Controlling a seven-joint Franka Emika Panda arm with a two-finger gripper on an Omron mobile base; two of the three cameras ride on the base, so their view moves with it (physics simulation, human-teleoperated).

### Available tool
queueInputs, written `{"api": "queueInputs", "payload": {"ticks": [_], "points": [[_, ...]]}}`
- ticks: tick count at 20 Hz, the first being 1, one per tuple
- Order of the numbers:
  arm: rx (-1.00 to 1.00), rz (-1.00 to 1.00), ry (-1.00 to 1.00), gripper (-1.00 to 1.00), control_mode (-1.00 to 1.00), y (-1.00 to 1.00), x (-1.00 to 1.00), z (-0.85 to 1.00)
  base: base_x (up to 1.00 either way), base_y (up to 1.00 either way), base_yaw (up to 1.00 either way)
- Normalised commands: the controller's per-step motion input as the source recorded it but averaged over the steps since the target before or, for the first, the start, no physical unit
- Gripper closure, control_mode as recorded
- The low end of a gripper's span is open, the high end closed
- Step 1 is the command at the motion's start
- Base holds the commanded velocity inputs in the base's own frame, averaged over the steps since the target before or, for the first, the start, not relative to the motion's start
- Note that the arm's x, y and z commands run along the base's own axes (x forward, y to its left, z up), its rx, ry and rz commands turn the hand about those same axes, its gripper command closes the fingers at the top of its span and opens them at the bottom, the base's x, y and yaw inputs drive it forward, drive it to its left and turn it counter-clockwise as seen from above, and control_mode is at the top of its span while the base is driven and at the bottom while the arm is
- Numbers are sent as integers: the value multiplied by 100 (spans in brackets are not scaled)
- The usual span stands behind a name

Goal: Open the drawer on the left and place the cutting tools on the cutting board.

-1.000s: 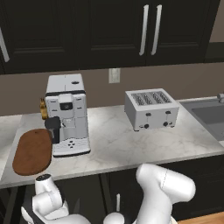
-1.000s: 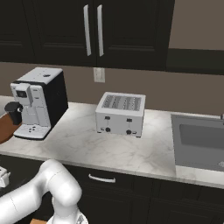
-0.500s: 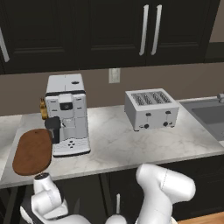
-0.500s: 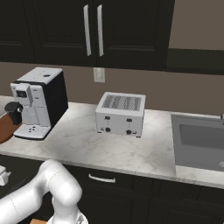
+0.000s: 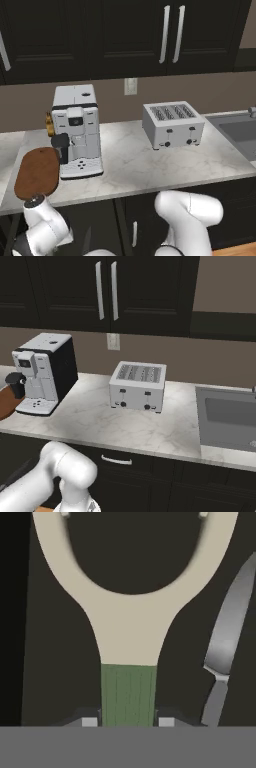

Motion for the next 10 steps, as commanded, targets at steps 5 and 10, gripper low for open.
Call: {"api": "queueInputs", "payload": {"ticks": [5, 10], "points": [[0, 0, -31, 100, -100, 0, 6, 100, 0, 0, 0], [0, 0, -21, 100, -100, 2, 53, 89, 0, 0, 0]]}}
